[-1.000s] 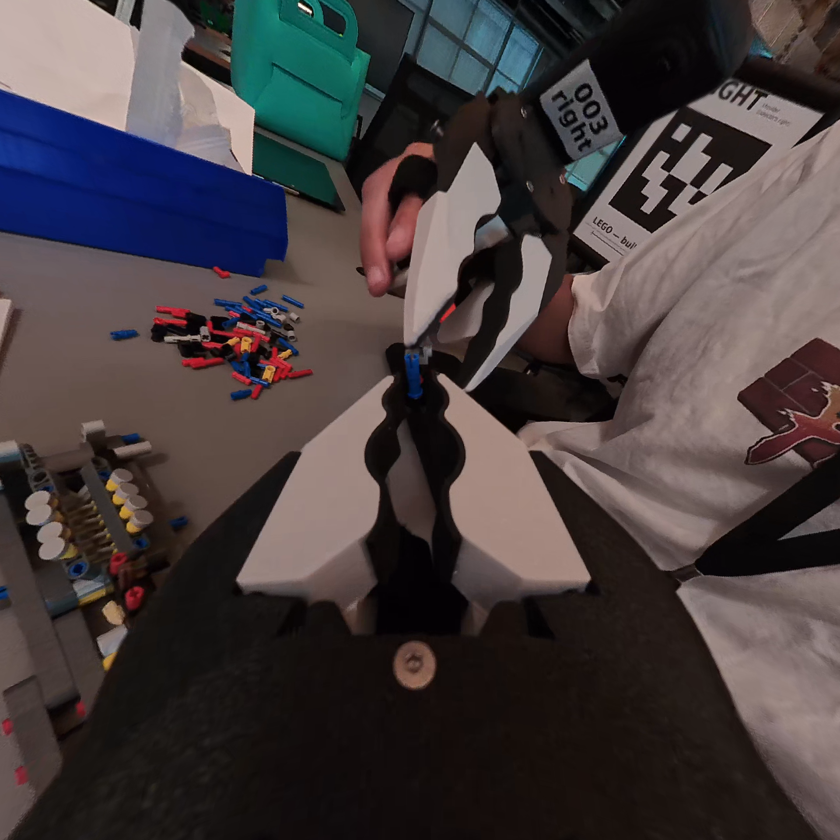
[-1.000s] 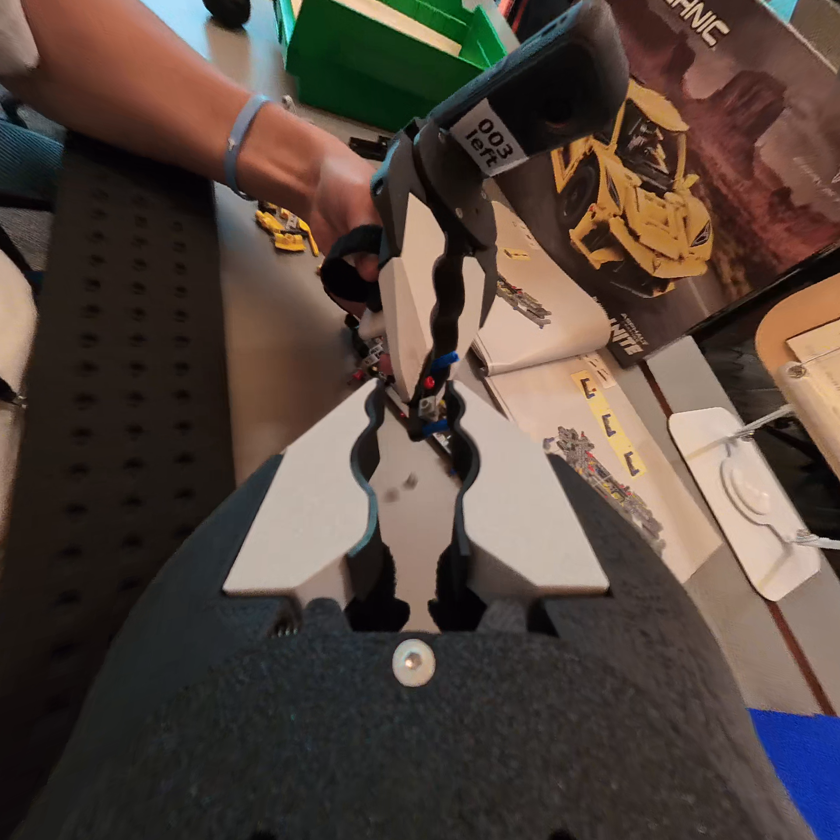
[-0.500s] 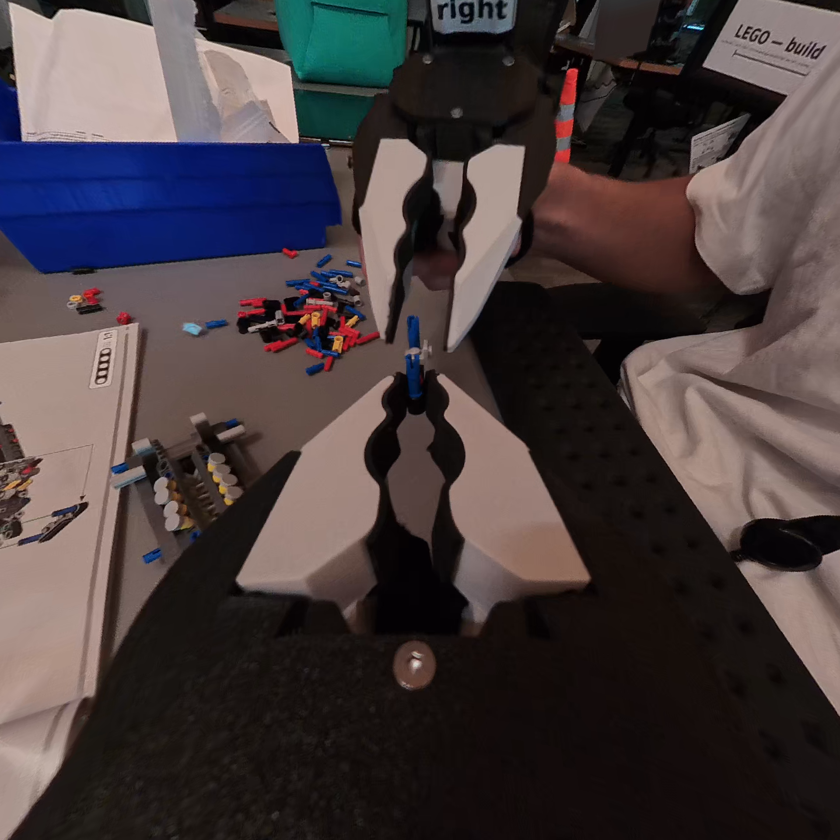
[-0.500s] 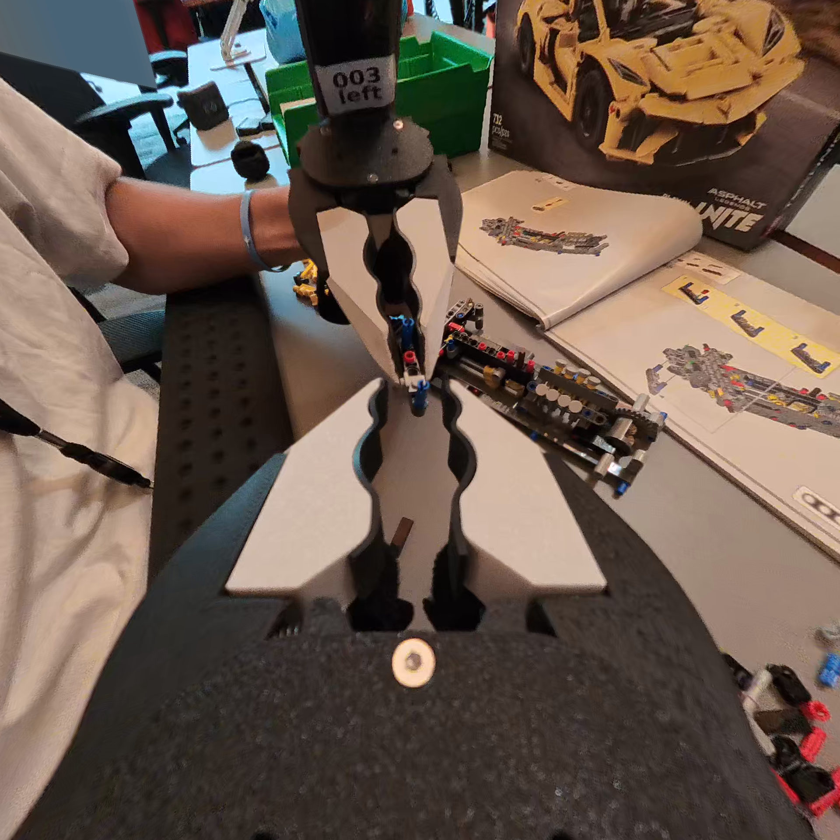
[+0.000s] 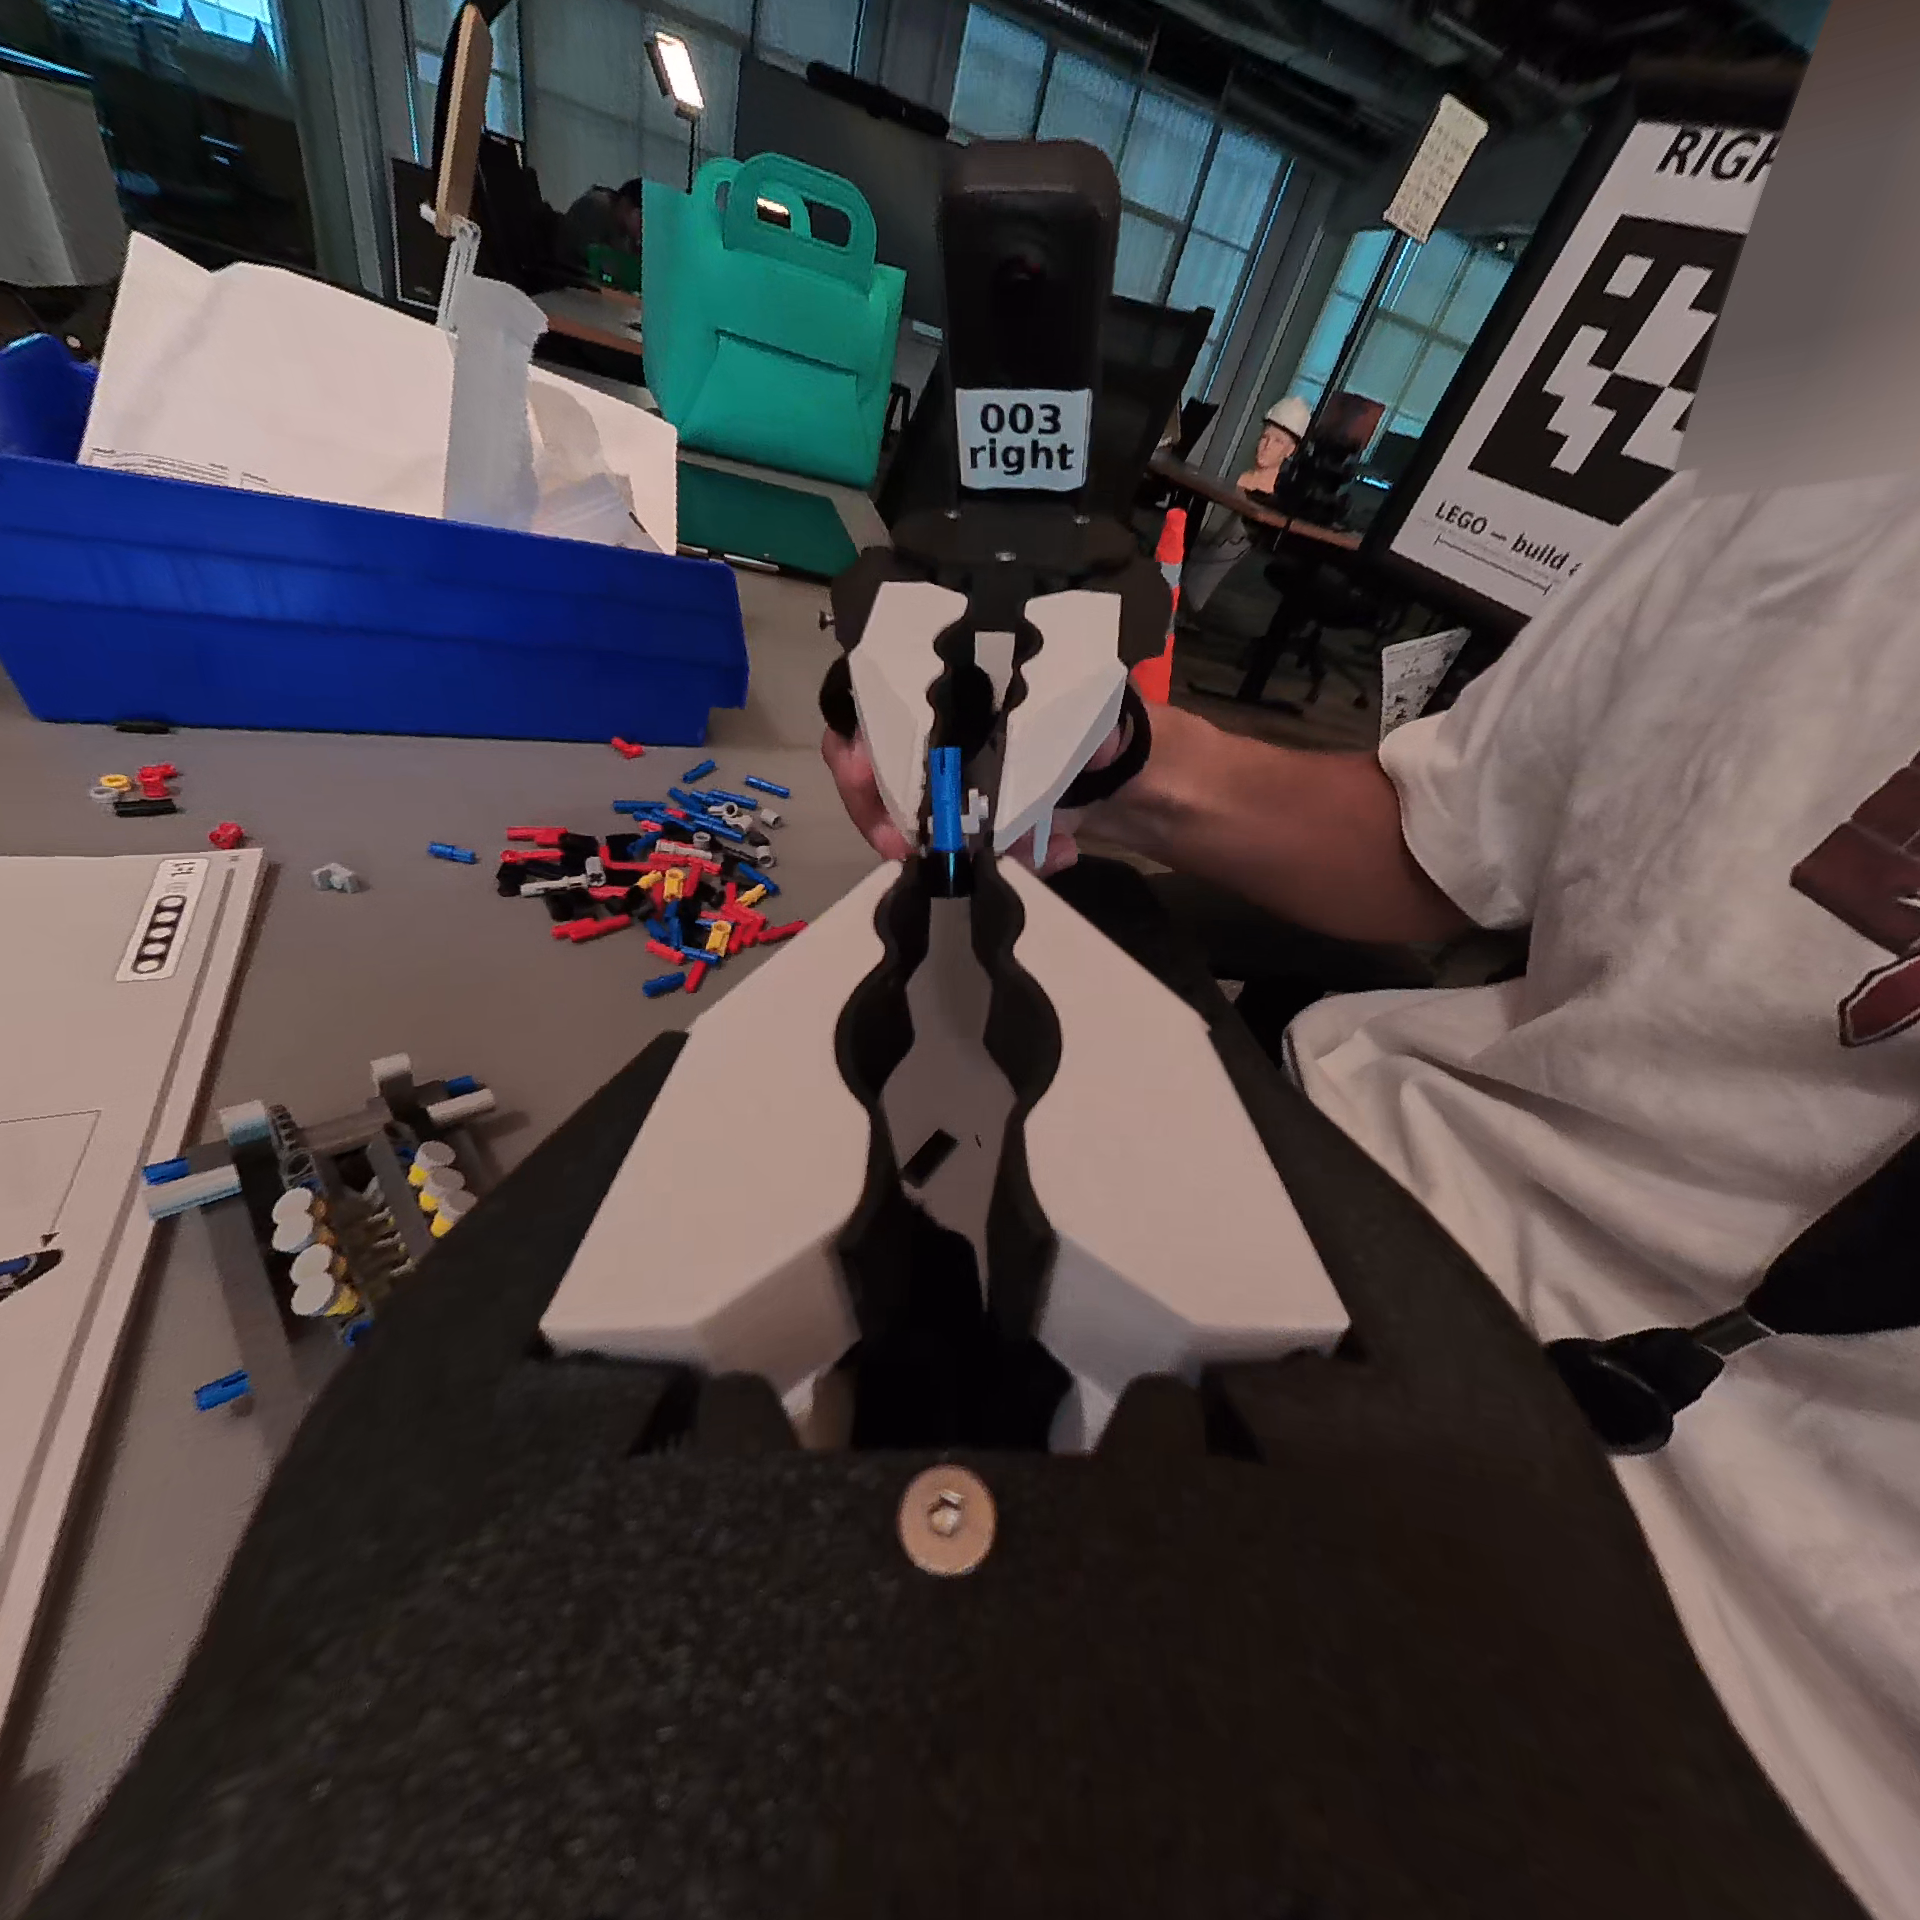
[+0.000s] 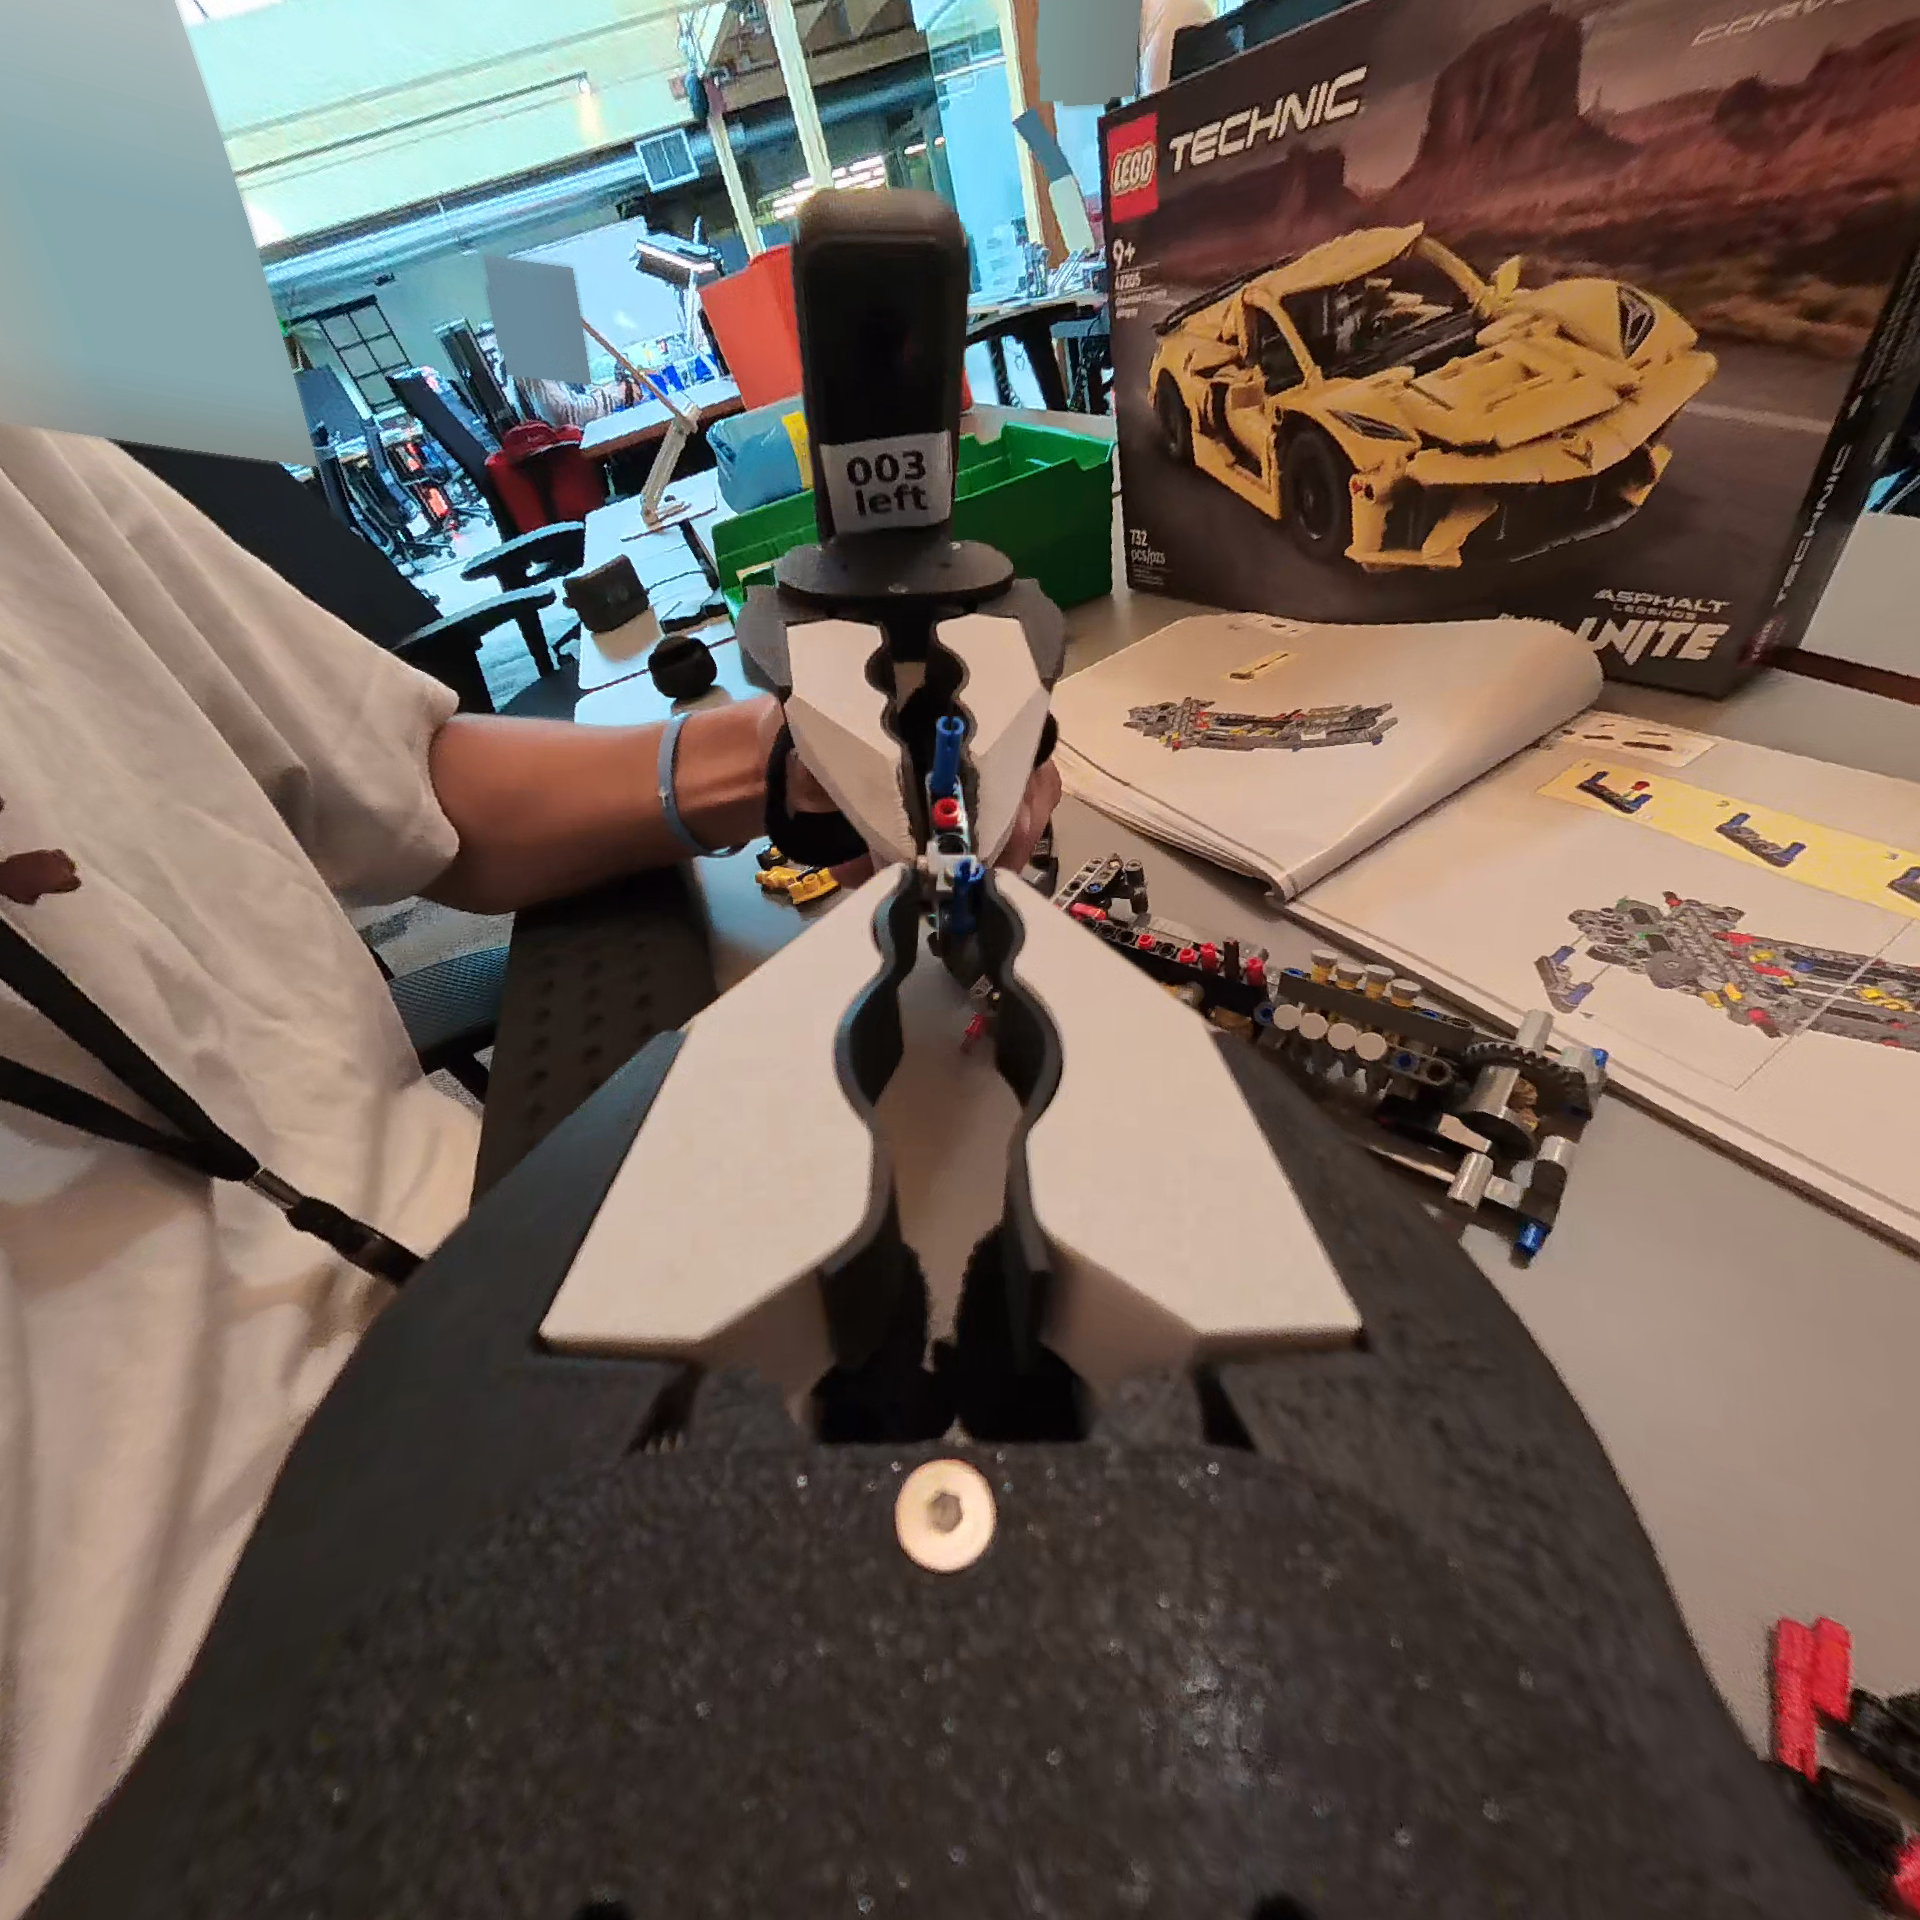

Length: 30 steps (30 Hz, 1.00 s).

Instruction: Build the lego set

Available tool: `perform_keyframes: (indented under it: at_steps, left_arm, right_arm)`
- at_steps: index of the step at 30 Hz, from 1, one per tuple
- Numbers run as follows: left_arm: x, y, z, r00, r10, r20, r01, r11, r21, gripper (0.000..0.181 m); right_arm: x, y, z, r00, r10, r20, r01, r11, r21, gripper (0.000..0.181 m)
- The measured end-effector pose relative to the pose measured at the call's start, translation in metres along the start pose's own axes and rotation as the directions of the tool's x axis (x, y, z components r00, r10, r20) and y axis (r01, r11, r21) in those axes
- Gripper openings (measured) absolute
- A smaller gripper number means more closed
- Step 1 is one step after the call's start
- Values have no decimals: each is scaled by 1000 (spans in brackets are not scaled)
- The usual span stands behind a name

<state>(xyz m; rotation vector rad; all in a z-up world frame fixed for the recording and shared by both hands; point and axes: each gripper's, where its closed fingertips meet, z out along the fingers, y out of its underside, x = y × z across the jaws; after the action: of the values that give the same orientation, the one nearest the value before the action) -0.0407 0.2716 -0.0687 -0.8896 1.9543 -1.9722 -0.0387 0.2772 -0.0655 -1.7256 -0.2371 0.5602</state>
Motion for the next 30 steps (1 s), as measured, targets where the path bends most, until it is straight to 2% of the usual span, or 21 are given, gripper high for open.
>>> perform_keyframes:
  at_steps: [30]
  left_arm:
    - [-1, -5, -1, 1000, -7, 11, 7, 1000, 13, 6]
  right_arm:
    - [0, -5, 1, 997, 75, 25, -77, 993, 88, 10]
